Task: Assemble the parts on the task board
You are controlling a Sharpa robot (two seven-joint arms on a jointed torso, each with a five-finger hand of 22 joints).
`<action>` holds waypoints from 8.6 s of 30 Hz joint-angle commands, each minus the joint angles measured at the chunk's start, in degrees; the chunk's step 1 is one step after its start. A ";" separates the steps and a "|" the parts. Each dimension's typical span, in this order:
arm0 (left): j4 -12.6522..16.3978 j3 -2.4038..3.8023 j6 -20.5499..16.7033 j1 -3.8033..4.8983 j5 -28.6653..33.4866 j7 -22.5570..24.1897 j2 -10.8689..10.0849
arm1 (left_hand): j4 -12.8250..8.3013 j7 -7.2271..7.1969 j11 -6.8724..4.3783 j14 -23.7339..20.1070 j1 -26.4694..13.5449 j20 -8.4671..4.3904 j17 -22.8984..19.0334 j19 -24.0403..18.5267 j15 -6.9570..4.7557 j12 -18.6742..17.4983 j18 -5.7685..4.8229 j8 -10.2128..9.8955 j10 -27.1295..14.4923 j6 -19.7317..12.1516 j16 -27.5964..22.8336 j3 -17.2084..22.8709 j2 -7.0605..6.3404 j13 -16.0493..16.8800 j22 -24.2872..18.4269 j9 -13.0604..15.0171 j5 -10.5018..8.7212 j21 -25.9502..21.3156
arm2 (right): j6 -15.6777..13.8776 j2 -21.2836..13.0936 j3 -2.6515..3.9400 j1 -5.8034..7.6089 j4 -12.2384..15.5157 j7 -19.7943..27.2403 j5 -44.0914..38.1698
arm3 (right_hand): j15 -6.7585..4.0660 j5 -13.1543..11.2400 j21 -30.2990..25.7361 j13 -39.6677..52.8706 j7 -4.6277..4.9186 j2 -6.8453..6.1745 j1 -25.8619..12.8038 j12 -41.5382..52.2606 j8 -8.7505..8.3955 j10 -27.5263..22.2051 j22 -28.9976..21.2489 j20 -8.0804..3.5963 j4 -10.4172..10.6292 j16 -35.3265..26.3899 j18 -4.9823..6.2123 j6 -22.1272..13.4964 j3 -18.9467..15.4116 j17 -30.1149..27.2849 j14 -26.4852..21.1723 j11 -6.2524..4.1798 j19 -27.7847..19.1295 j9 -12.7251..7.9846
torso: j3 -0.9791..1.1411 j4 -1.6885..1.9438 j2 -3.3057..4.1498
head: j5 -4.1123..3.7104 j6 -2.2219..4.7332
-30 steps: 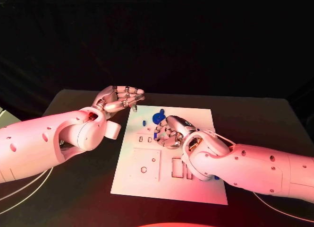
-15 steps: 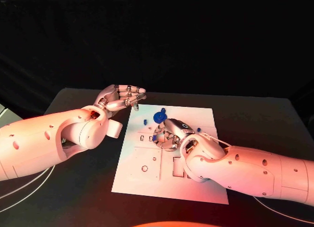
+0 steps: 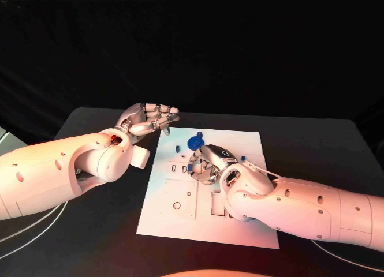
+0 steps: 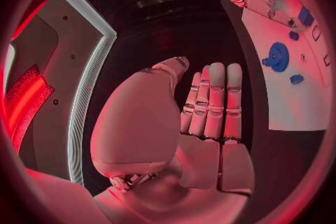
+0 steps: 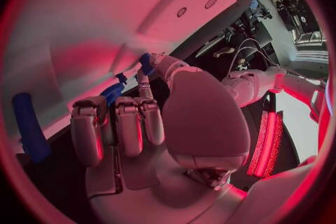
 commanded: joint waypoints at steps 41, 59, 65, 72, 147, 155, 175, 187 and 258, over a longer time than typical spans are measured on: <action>-0.08 0.02 1.16 0.06 -0.32 0.05 -0.17 | 0.10 0.14 0.12 -0.59 0.09 -0.07 -0.19 -0.61 0.08 0.39 0.81 0.09 -0.60 -0.58 0.31 0.13 -0.36 0.08 0.15 0.14 -0.28 0.32 | -1.59 -0.60 -0.17 -0.10 1.27 2.21 -2.38 | 2.70 -12.22 0.25 12.04 3.62 -1.26 0.84 -3.33 -5.12 3.05 15.05 2.34 7.43 0.19 -0.82 -9.55 -19.90 15.06 6.08 2.90 5.99 -1.51 | 0.05 -0.05 0.02 | 0.10 -0.05; -3.81 0.16 13.27 1.32 -20.95 -24.70 1.84 | 2.55 -3.23 -3.85 20.04 -17.20 -2.84 28.09 16.96 -3.19 44.85 -2.68 14.14 -5.79 -1.32 26.39 -7.97 5.83 29.98 19.29 8.17 0.12 13.07 | 0.76 -14.67 1.14 6.20 9.27 21.57 25.28 | 2.04 -6.34 -0.64 11.71 2.75 1.22 4.59 -3.65 -3.09 2.71 14.46 1.81 7.05 0.11 -0.58 -6.43 -17.85 14.84 6.03 2.11 5.50 -1.33 | 0.11 -0.68 -0.97 | 0.89 -0.40; -6.40 0.12 23.12 3.83 -33.33 -37.28 4.74 | 2.62 -4.69 -5.09 25.12 -17.12 -3.82 37.02 24.50 -4.47 56.94 -4.40 17.67 2.66 0.14 30.59 -8.39 5.97 43.39 27.63 10.34 -0.13 16.89 | 1.11 -18.88 1.31 8.76 10.45 22.44 33.62 | 1.97 -6.30 -0.64 11.82 2.66 1.41 4.40 -3.51 -2.80 2.82 14.47 1.75 7.21 0.10 -0.58 -6.19 -17.74 14.81 6.02 2.03 5.50 -1.26 | 0.31 -0.70 -1.38 | 1.26 -0.72; -9.21 -0.24 30.40 6.06 -43.19 -47.38 8.34 | 2.69 -5.72 -6.00 27.03 -18.78 -4.60 40.91 28.16 -5.30 60.75 -5.30 19.99 5.91 1.30 32.18 -9.79 6.10 48.07 31.86 12.15 -0.34 18.70 | 0.55 -21.05 1.36 9.79 9.79 21.67 37.26 | 1.91 -5.89 -0.70 11.80 2.61 1.58 4.32 -3.54 -2.65 2.80 14.43 1.69 7.21 0.07 -0.56 -6.18 -17.58 14.73 6.00 1.97 5.47 -1.23 | 0.68 -0.78 -1.67 | 1.67 -1.07; -18.06 -3.49 41.12 7.06 -45.55 -54.64 21.35 | 2.47 -5.38 -5.71 27.18 -17.37 -4.54 41.65 28.48 -5.04 60.38 -5.47 19.61 4.37 -0.84 32.35 -10.31 8.45 47.57 32.77 14.84 -0.43 19.02 | 2.78 -20.00 1.34 10.03 7.23 16.66 36.18 | 1.92 -5.87 -1.23 11.50 2.73 1.57 3.82 -3.88 -2.66 2.51 14.10 1.63 7.17 -0.04 -0.42 -7.19 -17.38 14.43 5.92 2.05 5.20 -1.39 | 0.65 -0.75 -1.64 | 1.39 -2.88; -18.07 -3.49 41.18 7.05 -45.30 -54.53 21.46 | 2.24 -5.73 -6.04 27.25 -13.09 -4.70 41.92 28.47 -5.34 60.42 -5.48 19.74 4.37 -0.82 32.42 -7.86 9.47 47.76 32.94 15.86 -0.33 19.07 | 2.85 -19.92 1.33 10.02 7.16 16.55 36.18 | 1.92 -5.68 -1.27 11.52 2.72 1.66 3.89 -3.85 -2.59 2.54 14.07 1.63 7.14 -0.05 -0.41 -7.17 -17.27 14.38 5.91 2.04 5.18 -1.38 | 0.64 -0.81 -1.65 | 1.42 -3.02; -16.89 -3.47 37.01 6.98 -43.44 -53.34 19.80 | -6.02 -5.99 -6.50 28.18 -10.34 -5.23 44.10 29.08 -5.77 60.73 -5.65 22.87 6.56 -1.60 33.14 18.85 5.01 49.02 34.22 23.93 -0.24 19.61 | 3.14 -19.98 1.32 9.98 6.93 16.47 36.18 | 1.90 -4.52 -1.34 11.49 2.73 1.67 4.17 -3.87 -2.40 2.51 14.03 1.61 7.05 -0.08 -0.40 -7.24 -16.86 14.32 5.90 2.02 5.16 -1.37 | 0.70 -0.74 -1.80 | 1.55 -3.00; -12.98 -3.42 33.52 6.92 -41.60 -54.37 16.10 | -11.41 -7.10 -7.64 29.34 -17.97 -6.26 46.87 30.60 -6.85 61.65 -5.94 24.61 9.25 0.16 34.25 27.41 2.62 49.71 35.58 26.75 1.76 20.10 | 3.45 -20.42 1.29 9.89 6.86 16.42 35.94 | 1.89 -4.17 -1.46 11.45 2.73 1.61 4.18 -3.92 -2.36 2.48 13.95 1.60 7.05 -0.11 -0.37 -7.28 -16.79 14.23 5.87 2.02 5.09 -1.38 | 0.69 -0.47 -1.81 | 1.76 -3.39; -8.77 -3.53 25.79 2.81 -54.88 -53.62 14.61 | -14.71 -8.15 -8.67 29.42 -20.99 -7.05 46.97 32.63 -7.74 63.23 -6.44 25.72 11.99 2.27 34.26 30.03 1.08 51.85 37.88 27.72 7.29 20.97 | 3.70 -20.67 1.24 9.58 6.50 16.59 34.10 | 1.90 -3.54 -1.50 11.44 2.74 1.45 4.06 -3.92 -2.28 2.47 13.93 1.60 7.12 -0.11 -0.36 -7.33 -16.72 14.24 5.88 2.03 5.07 -1.39 | 0.72 -0.53 -1.78 | 2.16 -4.86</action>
